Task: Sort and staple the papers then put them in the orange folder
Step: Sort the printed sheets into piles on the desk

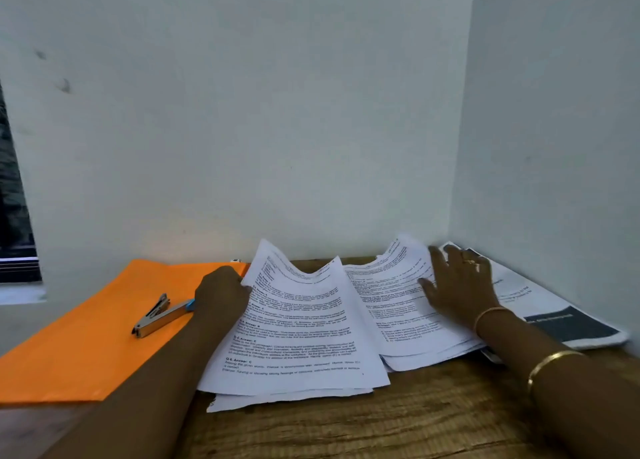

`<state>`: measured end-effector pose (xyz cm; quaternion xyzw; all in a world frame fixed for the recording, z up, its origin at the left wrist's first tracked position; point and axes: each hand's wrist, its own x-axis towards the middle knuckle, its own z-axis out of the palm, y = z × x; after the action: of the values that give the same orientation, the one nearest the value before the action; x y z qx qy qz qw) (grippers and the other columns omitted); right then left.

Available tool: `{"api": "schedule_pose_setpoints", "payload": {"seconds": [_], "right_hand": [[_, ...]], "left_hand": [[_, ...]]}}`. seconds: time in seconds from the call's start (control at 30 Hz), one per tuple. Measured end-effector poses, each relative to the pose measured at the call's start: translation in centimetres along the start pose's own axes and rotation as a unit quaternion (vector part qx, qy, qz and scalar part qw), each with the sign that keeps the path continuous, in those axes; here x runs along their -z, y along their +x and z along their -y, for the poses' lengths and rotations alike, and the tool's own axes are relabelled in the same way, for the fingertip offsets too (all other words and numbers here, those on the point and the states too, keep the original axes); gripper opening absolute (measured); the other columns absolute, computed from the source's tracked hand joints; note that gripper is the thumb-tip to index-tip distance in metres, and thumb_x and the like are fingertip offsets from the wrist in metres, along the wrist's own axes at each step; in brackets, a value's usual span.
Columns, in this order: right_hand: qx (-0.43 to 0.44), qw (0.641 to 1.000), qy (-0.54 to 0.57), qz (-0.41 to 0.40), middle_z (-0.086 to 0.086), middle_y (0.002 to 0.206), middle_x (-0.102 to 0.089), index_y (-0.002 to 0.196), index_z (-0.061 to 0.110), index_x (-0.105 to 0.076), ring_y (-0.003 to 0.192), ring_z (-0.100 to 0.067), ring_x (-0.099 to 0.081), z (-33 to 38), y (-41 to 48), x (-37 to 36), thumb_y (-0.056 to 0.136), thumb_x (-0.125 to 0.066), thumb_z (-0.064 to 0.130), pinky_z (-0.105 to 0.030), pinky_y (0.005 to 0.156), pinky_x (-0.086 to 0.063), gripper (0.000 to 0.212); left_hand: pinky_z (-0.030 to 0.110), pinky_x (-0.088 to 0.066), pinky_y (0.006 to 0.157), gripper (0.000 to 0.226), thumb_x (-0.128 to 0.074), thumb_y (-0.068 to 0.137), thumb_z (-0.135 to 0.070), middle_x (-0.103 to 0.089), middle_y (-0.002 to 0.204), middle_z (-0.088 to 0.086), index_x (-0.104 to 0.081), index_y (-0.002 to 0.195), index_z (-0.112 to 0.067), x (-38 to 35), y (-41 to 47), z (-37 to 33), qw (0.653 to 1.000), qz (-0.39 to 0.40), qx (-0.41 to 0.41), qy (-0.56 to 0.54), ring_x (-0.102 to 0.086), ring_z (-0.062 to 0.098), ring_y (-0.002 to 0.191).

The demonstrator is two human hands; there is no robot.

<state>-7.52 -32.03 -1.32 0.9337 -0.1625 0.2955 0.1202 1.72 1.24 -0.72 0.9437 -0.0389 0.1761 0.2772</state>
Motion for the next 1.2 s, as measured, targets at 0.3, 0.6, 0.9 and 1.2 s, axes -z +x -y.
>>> {"api": "schedule_pose_setpoints", "payload": {"seconds": [0.3,0.6,0.9,1.2], "right_hand": [[0.094,0.936,0.139,0.309,-0.005,0.158,-0.015,0.151,0.028,-0.011,0.147,-0.018,-0.008,4.2,-1.5,0.4,0.088,-0.026,0.071,-0.053,0.116,0.004,0.078],[0.111,0.927,0.114,0.34,0.001,0.16,-0.01,0.151,0.028,-0.01,0.147,-0.016,-0.007,4.1,-2.1,2.0,0.089,-0.025,0.07,-0.052,0.117,0.004,0.077],[0.025,0.893,0.421,0.157,-0.005,0.113,-0.064,0.11,0.014,-0.061,0.103,-0.021,-0.06,5.2,-1.5,3.7,0.099,-0.038,0.041,-0.028,0.085,-0.042,0.037],[-0.078,0.691,0.643,0.321,-0.002,0.097,-0.066,0.111,0.019,-0.058,0.08,-0.02,-0.063,7.8,-1.7,5.5,0.097,-0.051,0.028,-0.032,0.072,-0.052,0.018]], "left_hand": [[0.032,-0.029,0.062,0.011,-0.044,0.097,-0.013,-0.053,0.084,0.012,-0.048,0.096,-0.003,0.1,-0.5,-0.3,0.992,-0.065,-0.043,-0.101,-0.045,0.027,0.075],[0.032,-0.031,0.062,0.012,-0.042,0.098,-0.014,-0.058,0.087,0.013,-0.049,0.096,-0.004,0.5,-1.0,-0.9,0.983,-0.11,-0.063,-0.129,-0.046,0.025,0.073],[0.032,-0.03,0.06,0.014,-0.045,0.097,-0.013,-0.062,0.097,0.019,-0.051,0.103,-0.001,0.7,-0.9,-1.1,0.98,-0.121,-0.051,-0.152,-0.047,0.026,0.075],[0.031,-0.032,0.066,0.018,-0.046,0.097,-0.014,-0.061,0.106,0.019,-0.052,0.109,-0.002,0.6,-0.7,-1.0,0.971,-0.108,-0.01,-0.214,-0.046,0.025,0.082]]}}
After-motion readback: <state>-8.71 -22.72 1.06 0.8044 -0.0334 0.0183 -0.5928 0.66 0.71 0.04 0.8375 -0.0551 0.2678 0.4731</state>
